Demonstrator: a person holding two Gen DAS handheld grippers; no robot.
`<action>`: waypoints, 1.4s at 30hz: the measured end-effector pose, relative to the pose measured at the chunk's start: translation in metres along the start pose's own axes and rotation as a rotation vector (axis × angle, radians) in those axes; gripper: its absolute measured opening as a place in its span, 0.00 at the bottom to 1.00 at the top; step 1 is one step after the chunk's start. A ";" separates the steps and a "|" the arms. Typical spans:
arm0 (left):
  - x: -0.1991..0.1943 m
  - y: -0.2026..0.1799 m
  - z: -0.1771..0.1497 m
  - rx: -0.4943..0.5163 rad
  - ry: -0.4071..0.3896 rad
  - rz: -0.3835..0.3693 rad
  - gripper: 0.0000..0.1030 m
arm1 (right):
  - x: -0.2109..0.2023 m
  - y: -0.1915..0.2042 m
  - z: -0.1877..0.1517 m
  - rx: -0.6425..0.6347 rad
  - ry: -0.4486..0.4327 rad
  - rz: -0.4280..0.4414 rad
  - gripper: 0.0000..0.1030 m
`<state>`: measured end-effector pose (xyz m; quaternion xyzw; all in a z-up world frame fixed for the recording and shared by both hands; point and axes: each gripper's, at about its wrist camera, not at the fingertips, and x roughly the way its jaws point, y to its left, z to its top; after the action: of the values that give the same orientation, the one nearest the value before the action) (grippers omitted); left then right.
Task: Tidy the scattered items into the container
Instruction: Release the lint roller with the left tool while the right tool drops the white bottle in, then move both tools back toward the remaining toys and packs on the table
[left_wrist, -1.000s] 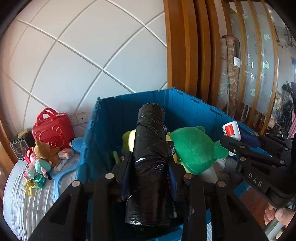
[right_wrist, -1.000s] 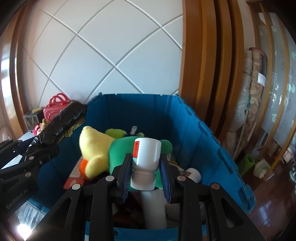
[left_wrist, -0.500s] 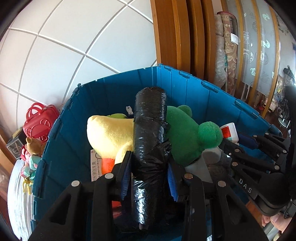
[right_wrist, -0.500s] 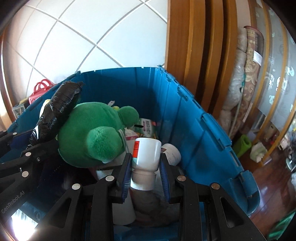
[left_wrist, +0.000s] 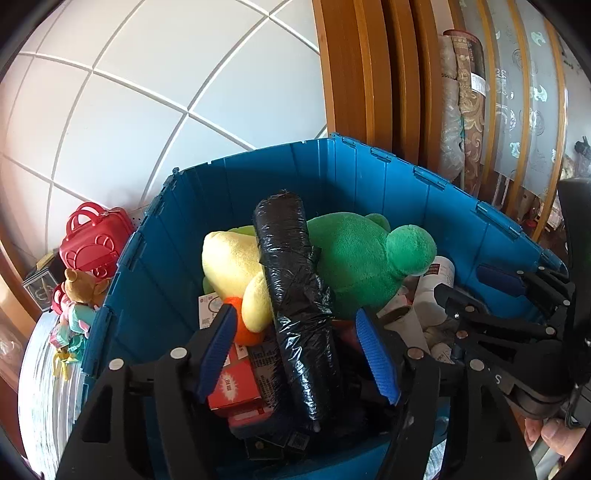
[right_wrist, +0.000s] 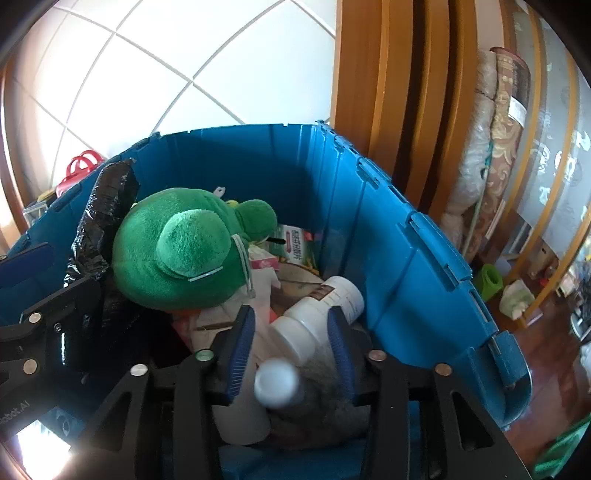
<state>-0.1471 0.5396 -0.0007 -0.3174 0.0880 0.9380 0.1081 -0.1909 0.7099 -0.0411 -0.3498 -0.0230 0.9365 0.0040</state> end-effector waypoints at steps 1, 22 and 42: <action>-0.002 0.001 -0.001 -0.003 -0.003 0.003 0.67 | -0.002 -0.001 0.000 0.004 -0.006 0.002 0.65; -0.080 0.071 -0.038 -0.146 -0.083 0.061 0.75 | -0.092 0.049 -0.012 -0.050 -0.166 0.074 1.00; -0.164 0.349 -0.172 -0.291 -0.042 0.238 0.75 | -0.142 0.334 -0.036 -0.142 -0.192 0.247 1.00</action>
<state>-0.0115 0.1402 -0.0009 -0.2975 -0.0137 0.9534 -0.0489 -0.0573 0.3739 0.0096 -0.2585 -0.0460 0.9550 -0.1381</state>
